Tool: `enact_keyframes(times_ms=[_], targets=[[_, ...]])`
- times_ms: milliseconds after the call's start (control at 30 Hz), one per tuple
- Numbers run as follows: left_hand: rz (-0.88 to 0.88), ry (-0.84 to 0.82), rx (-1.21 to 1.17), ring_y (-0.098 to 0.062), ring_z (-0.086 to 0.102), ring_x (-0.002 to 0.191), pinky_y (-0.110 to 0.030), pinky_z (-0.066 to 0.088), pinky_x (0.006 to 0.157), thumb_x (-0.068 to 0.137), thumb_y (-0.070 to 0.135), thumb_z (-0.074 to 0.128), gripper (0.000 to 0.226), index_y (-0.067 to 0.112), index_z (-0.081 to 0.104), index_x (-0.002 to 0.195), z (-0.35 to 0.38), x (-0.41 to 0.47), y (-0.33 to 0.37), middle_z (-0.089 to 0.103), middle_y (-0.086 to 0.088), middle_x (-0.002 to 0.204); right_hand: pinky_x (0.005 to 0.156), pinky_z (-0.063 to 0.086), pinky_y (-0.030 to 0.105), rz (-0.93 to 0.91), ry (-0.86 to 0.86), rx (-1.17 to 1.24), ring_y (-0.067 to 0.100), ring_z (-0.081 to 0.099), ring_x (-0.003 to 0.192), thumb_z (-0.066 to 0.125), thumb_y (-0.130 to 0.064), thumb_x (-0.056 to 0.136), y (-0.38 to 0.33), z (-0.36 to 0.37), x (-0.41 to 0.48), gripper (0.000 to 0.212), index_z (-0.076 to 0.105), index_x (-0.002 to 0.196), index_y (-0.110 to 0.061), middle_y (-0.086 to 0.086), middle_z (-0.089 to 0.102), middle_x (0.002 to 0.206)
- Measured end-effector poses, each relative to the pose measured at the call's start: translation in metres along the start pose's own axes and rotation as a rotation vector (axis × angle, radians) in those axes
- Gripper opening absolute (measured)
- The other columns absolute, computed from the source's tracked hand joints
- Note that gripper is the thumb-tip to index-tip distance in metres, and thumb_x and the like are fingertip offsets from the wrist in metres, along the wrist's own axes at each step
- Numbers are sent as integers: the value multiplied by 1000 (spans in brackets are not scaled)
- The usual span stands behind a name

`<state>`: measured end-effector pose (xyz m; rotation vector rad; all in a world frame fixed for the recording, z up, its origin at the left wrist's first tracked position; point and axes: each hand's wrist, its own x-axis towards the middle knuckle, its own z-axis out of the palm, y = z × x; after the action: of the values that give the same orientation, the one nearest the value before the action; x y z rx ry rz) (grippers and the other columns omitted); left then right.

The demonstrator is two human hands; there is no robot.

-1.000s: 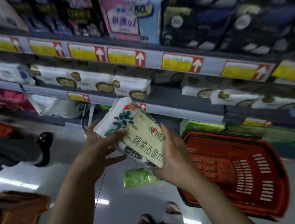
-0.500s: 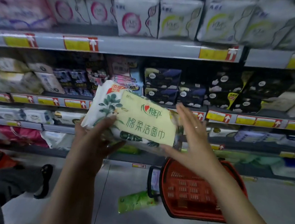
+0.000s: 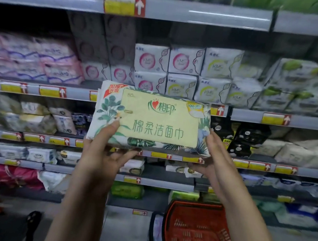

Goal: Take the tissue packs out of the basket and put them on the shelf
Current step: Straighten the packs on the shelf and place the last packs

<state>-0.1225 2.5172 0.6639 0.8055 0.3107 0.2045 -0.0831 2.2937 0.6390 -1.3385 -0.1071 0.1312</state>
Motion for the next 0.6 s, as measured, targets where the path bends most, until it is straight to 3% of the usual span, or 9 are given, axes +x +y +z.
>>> enact_keyframes(times_ms=[67,133,200,233,333,433,500,600], targets=[[-1,-16,-47,-25,73,86,-41,60,68,64,26,73,85,21,37,142,8,-2,1,63,-13,124,77,57,40,0,5,56,2,47,119,72,-72,51,-11,5,-3,69,51,113,-52,-39,53,112],[-10,-65,-32,-24,72,92,-38,59,65,65,26,71,78,19,42,138,17,-4,2,65,-11,124,76,58,40,2,35,62,-5,49,105,73,-70,49,-21,7,-5,82,41,122,-50,-42,51,102],[-10,-103,-5,-22,72,91,-36,59,63,65,26,69,72,19,48,133,28,-3,2,69,-5,117,79,57,37,-10,71,60,-8,49,101,71,-67,54,-29,4,-4,94,31,136,-45,-39,45,109],[-9,-116,16,-20,72,92,-36,59,63,65,27,69,70,20,49,132,33,-3,0,70,-2,114,82,55,36,-27,92,74,-6,51,103,66,-63,61,-32,-1,-2,88,31,139,-41,-34,46,118],[11,-179,73,-23,66,108,-41,59,76,64,31,76,75,24,49,134,48,-1,-3,67,0,122,101,43,45,-41,90,83,12,49,126,64,-70,62,-49,-12,0,93,35,143,-36,-15,44,142],[78,-208,154,-24,60,118,-47,53,91,62,41,84,78,33,50,132,65,1,-7,64,2,128,108,36,52,-80,111,41,16,43,132,68,-81,49,-66,-25,1,107,36,142,-39,-13,43,145],[141,-179,250,-19,58,119,-49,44,101,58,50,80,69,36,56,121,80,2,-10,65,8,123,106,37,46,-124,134,29,13,41,131,66,-77,59,-79,-36,3,97,35,142,-40,-20,38,144],[169,-176,317,-20,53,123,-51,36,108,43,64,83,78,37,59,112,108,5,-14,63,8,125,107,35,42,-144,142,57,10,38,131,60,-67,66,-96,-57,10,88,30,144,-40,-25,35,138]])
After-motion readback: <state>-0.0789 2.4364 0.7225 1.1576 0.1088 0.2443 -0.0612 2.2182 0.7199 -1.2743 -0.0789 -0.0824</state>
